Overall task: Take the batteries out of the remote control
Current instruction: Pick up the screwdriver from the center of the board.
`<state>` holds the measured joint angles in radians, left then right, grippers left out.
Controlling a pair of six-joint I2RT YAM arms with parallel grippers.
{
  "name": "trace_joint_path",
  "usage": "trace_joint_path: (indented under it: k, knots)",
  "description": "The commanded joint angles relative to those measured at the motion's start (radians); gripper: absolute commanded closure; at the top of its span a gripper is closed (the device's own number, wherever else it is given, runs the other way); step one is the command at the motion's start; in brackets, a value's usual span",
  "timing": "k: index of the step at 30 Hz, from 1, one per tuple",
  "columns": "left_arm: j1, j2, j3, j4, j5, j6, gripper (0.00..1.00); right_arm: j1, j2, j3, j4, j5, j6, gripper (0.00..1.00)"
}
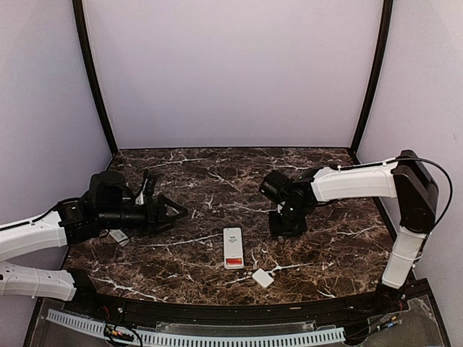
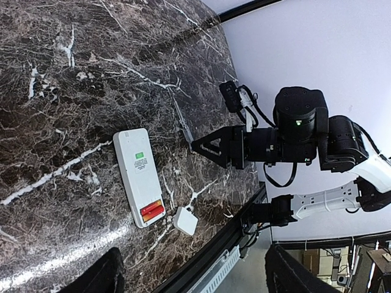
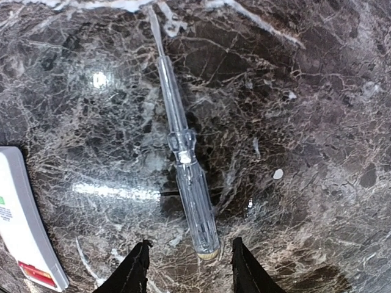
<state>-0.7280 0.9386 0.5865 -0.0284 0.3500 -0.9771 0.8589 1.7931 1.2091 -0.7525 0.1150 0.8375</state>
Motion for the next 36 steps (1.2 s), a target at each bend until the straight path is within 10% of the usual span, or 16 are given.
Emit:
trace_joint_path:
  k: [1,17,23,36]
  knots:
    - [0.004,-0.034,-0.004,-0.027,-0.020,-0.021,0.21,-0.004,0.044,0.000,0.011,-0.005,0.000,0.56]
    - [0.004,-0.086,-0.062,-0.033,-0.034,-0.054,0.21,-0.003,0.101,-0.003,0.029,0.015,-0.005,0.76]
    - [0.003,-0.059,-0.063,0.002,-0.008,-0.043,0.21,-0.003,0.075,-0.018,0.059,0.003,-0.009,1.00]
    - [-0.050,-0.051,0.104,-0.026,0.004,0.099,0.23,0.012,-0.413,-0.208,0.426,-0.388,-0.167,1.00]
